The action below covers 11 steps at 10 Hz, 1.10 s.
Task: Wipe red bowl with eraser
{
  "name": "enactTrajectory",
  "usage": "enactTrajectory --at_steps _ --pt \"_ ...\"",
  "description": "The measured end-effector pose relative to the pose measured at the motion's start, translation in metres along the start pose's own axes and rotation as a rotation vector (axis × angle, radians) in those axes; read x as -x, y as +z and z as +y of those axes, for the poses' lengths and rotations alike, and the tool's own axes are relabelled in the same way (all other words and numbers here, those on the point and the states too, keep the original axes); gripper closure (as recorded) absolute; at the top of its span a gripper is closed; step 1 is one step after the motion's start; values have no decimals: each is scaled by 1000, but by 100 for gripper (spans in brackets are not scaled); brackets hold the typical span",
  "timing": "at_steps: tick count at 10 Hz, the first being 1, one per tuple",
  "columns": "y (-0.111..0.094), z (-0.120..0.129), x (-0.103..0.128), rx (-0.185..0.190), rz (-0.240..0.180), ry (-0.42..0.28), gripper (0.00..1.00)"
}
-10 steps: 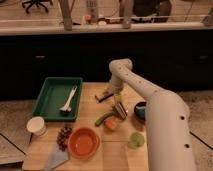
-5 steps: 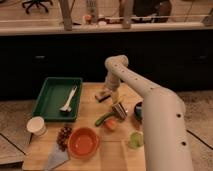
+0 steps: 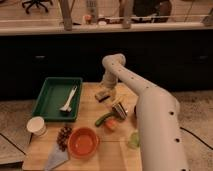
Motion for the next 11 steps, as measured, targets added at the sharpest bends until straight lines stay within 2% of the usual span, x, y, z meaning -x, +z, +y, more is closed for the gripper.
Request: enactTrajectory --at_steps 5,9,10,11 --pt "18 -1 -11 -35 10 -7 22" --pt "30 -1 -15 -50 2 -9 58" --pt "32 1 -16 -44 -3 -7 72" --pt "33 1 -16 -43 -5 -7 80"
